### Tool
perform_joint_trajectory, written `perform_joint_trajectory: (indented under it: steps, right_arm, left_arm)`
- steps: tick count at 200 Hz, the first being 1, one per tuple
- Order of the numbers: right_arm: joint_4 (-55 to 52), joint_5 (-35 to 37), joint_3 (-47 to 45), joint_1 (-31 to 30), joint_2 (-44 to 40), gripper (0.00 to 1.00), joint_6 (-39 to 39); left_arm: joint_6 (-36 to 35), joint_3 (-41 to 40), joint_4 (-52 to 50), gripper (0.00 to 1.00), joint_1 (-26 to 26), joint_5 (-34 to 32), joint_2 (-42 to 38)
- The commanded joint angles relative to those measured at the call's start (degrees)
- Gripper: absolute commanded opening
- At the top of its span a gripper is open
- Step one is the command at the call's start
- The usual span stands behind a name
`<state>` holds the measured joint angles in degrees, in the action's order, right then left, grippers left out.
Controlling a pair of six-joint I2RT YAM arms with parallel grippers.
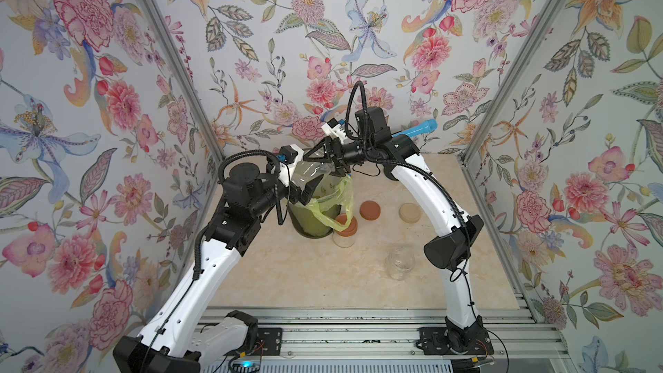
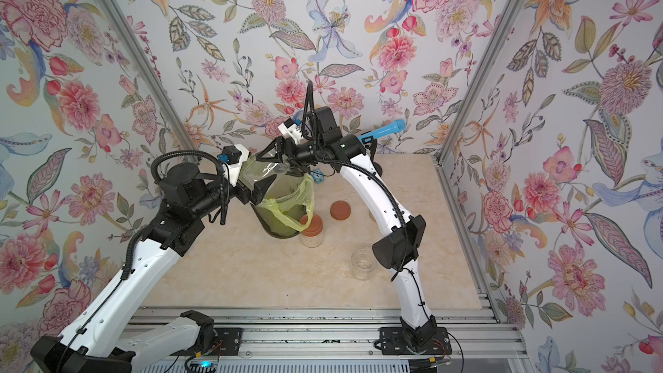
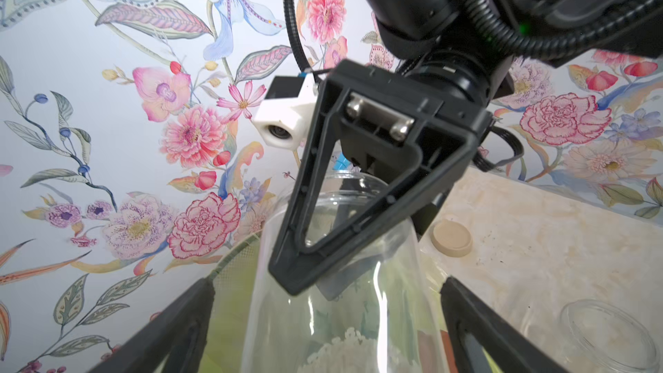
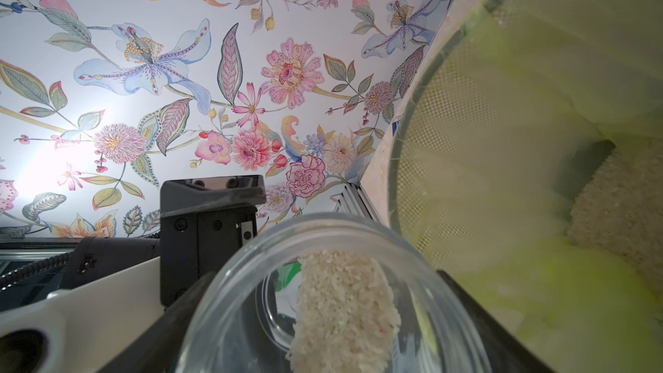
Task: Empty moldy rice from jars
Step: Pour the moldy rice from the jar into the trash bin.
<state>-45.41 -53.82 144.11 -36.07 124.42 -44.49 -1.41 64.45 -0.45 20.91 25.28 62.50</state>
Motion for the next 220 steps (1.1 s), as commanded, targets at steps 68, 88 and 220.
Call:
perform_joint_trajectory:
  steps: [68, 88, 220]
  right_arm:
    - [6.8, -9.0, 3.1, 3.8, 1.0, 0.0, -12.6]
    - [9.4, -10.1, 2.9, 3.9, 1.4, 0.0, -15.6]
    - [20.5, -7.5, 0.1, 3.4, 1.3, 0.0, -33.4]
  left_arm:
    - [4.7, -7.0, 18.2, 1.0, -0.3, 7.3, 1.1]
    - [5.6, -8.2, 20.5, 1.0, -0.5, 8.1, 1.1]
    - [11.6, -15.1, 39.2, 0.99, -2.1, 5.7, 4.0]
